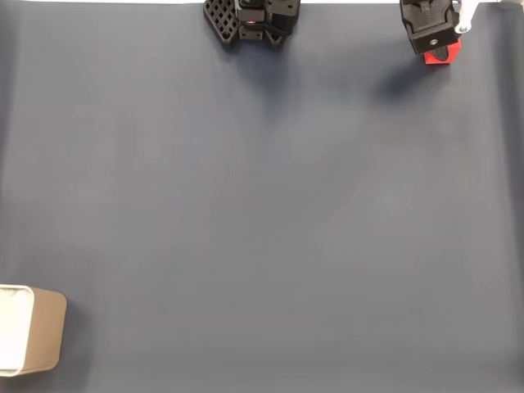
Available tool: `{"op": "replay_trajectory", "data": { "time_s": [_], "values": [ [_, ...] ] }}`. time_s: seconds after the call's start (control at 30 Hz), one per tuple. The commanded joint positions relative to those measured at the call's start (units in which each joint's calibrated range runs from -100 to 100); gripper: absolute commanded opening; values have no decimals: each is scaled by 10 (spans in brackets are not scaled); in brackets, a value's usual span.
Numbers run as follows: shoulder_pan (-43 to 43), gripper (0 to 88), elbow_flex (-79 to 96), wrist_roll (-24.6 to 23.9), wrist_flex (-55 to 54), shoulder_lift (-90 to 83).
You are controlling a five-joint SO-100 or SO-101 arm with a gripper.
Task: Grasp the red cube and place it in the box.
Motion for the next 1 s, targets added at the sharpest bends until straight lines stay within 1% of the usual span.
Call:
{"op": "replay_trajectory", "data": {
  "time_s": [0.0,0.2,0.4,0.67,0.97],
  "values": [
    [-5,8,-24,3,0,-23],
    [-1,3,-25,-2,1,-23],
    [26,0,-46,-14,32,-42],
    [99,0,-125,-23,95,-56],
    [190,0,-223,-30,119,-66]
  ]
}}
